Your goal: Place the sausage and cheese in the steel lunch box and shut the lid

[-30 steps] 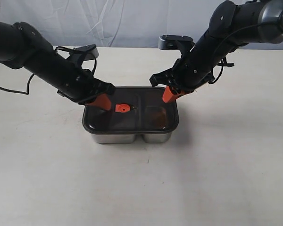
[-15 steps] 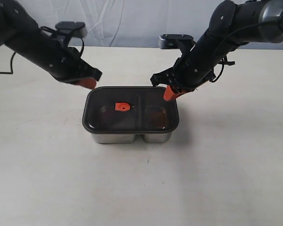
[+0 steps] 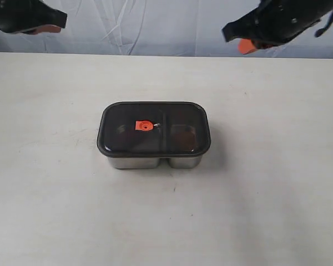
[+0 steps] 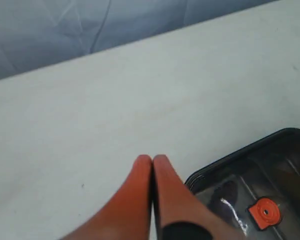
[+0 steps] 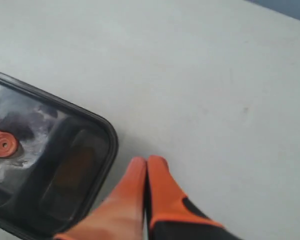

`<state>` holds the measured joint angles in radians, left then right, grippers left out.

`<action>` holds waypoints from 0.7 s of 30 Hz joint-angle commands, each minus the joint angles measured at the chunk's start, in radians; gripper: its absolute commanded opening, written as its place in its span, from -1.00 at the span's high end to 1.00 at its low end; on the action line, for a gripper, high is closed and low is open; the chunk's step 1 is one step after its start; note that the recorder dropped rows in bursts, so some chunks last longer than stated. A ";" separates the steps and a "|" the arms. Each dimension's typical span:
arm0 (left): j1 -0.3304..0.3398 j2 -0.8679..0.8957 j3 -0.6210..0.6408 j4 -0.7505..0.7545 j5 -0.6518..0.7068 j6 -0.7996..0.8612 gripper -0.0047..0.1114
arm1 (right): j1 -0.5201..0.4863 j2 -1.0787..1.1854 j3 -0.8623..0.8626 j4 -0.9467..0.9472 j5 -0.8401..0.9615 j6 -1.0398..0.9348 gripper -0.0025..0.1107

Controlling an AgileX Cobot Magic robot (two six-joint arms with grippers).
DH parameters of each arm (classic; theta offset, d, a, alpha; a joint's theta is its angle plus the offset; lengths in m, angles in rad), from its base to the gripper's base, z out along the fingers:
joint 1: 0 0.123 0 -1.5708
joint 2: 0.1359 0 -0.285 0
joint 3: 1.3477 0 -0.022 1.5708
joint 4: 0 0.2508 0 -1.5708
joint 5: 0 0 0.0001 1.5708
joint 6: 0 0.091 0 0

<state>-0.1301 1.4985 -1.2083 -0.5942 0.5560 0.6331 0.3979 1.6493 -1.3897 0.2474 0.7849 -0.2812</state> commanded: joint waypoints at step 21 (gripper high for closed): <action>0.008 -0.369 0.337 0.015 -0.144 -0.012 0.91 | -0.128 -0.422 0.435 0.024 -0.081 0.004 0.97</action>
<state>-0.1287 1.1381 -0.8753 -0.5785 0.4119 0.6294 0.2737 1.2344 -0.9607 0.2656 0.7047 -0.2788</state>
